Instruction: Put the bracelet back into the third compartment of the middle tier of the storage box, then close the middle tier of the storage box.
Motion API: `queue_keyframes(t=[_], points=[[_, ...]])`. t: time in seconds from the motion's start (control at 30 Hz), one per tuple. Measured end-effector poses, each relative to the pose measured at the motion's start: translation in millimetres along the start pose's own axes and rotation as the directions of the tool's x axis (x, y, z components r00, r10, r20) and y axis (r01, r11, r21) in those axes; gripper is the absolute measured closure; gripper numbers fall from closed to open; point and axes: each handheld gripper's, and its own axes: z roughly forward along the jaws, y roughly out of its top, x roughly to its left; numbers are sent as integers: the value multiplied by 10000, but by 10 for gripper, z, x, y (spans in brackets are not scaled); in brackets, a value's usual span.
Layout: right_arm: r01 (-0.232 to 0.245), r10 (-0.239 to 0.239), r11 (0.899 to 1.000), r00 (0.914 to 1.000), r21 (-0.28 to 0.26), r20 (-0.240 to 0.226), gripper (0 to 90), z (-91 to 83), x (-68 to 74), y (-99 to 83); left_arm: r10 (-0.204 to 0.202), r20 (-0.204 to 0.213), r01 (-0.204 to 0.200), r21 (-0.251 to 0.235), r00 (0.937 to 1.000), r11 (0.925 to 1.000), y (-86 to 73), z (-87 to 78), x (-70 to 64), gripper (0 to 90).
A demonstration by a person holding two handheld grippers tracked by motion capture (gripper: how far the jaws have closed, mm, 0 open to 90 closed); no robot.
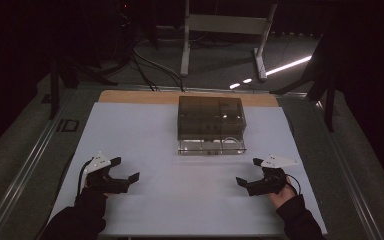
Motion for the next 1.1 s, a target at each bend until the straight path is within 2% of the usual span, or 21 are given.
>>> queue_keyframes(t=[0.4,0.6,0.77,0.87,1.1], points=[[226,-225,9997,9994,-44,246,3,-50,60,110,-52,63,52,-26,10000,10000,1,0,5,32],[298,-294,9995,9969,-56,729,3,-52,102,214,11,46,-11,-2,10000,10000,4,-6,-3,32],[183,-181,9998,9930,-11,1166,3,-42,122,293,-34,-4,34,-44,10000,10000,0,-17,3,32],[178,-174,9998,9917,-20,1272,3,-35,133,314,-45,24,45,-68,10000,10000,2,-18,6,32],[-259,270,9996,9848,-89,1715,3,11,175,364,-46,66,46,-49,10000,10000,2,-16,11,32]])
